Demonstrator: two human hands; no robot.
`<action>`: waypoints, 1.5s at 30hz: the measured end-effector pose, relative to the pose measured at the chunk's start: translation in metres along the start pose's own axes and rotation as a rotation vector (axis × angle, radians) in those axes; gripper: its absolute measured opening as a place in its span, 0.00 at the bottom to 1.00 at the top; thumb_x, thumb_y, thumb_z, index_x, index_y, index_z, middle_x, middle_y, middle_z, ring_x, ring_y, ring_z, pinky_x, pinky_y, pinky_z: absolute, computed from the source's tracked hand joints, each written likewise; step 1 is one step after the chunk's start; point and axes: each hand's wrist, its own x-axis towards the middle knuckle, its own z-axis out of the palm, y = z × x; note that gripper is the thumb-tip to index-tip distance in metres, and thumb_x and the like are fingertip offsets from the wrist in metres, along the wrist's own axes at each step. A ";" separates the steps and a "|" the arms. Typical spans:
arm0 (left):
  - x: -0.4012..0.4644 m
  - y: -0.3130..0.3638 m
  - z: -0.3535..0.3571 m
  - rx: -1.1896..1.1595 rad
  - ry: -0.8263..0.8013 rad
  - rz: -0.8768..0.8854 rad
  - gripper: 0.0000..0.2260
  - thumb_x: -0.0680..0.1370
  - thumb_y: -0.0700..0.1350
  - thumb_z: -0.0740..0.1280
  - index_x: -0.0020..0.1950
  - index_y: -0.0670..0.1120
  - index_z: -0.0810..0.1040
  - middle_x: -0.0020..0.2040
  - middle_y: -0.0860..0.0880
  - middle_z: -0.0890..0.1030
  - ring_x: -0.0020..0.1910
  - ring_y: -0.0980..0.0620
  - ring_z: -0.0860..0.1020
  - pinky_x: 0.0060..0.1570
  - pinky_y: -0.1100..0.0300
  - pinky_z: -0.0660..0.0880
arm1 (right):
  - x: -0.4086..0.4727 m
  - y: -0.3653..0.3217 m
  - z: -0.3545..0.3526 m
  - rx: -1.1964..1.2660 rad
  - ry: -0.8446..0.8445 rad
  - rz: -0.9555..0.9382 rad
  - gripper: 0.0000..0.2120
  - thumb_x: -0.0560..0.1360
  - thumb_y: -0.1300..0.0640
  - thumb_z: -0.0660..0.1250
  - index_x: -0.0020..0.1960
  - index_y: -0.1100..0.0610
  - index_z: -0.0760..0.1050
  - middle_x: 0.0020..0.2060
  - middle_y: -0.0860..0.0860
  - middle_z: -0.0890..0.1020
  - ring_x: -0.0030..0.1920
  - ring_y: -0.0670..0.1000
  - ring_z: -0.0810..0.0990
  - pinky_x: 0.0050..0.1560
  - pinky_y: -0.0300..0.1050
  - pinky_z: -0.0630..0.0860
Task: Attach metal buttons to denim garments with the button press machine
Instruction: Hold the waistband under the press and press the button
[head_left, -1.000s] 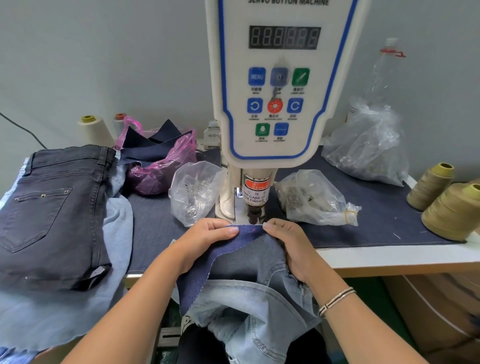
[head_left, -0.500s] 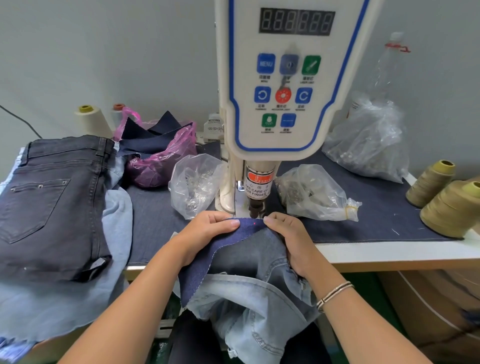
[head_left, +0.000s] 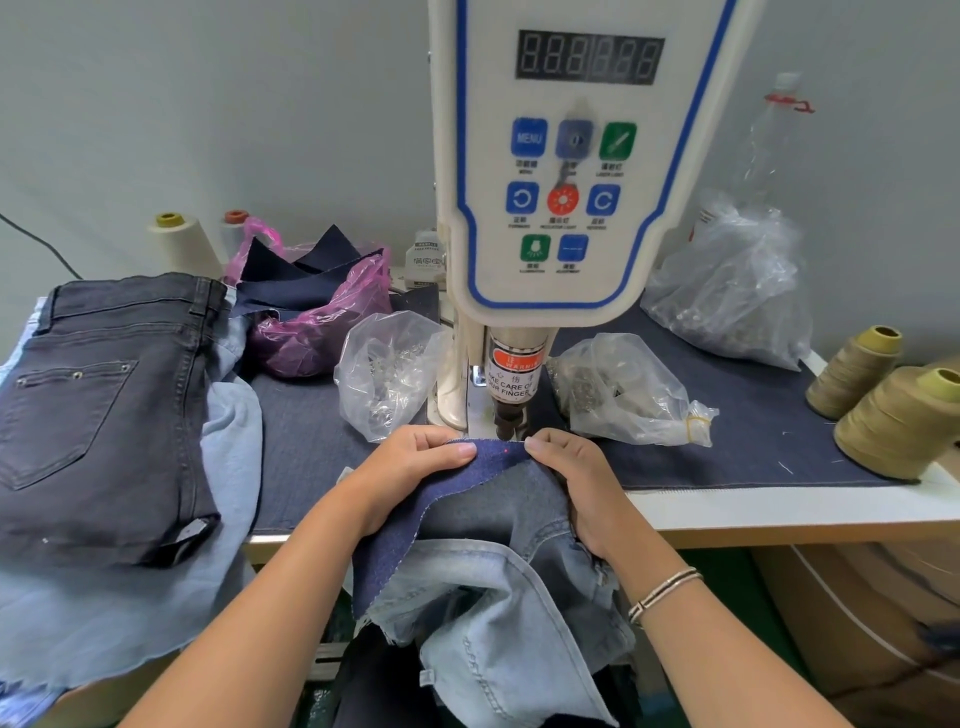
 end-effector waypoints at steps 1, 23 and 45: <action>0.001 -0.001 -0.001 0.004 0.004 -0.002 0.11 0.70 0.48 0.75 0.43 0.41 0.81 0.38 0.46 0.81 0.36 0.53 0.78 0.39 0.64 0.75 | 0.000 0.000 0.000 -0.002 0.000 -0.001 0.19 0.77 0.61 0.63 0.29 0.51 0.75 0.25 0.47 0.75 0.28 0.43 0.73 0.30 0.34 0.71; 0.005 -0.009 -0.004 0.014 0.008 0.013 0.17 0.70 0.49 0.71 0.48 0.36 0.80 0.40 0.44 0.81 0.39 0.50 0.77 0.41 0.62 0.74 | -0.001 0.001 -0.001 -0.020 0.007 -0.003 0.14 0.75 0.58 0.65 0.31 0.51 0.77 0.28 0.49 0.75 0.31 0.44 0.73 0.33 0.36 0.71; -0.002 0.000 -0.011 0.347 -0.183 0.093 0.16 0.75 0.54 0.65 0.32 0.47 0.70 0.32 0.51 0.67 0.32 0.55 0.65 0.34 0.67 0.63 | -0.021 0.000 -0.004 -0.017 -0.042 -0.055 0.10 0.71 0.56 0.66 0.31 0.52 0.73 0.27 0.48 0.69 0.30 0.44 0.67 0.32 0.36 0.65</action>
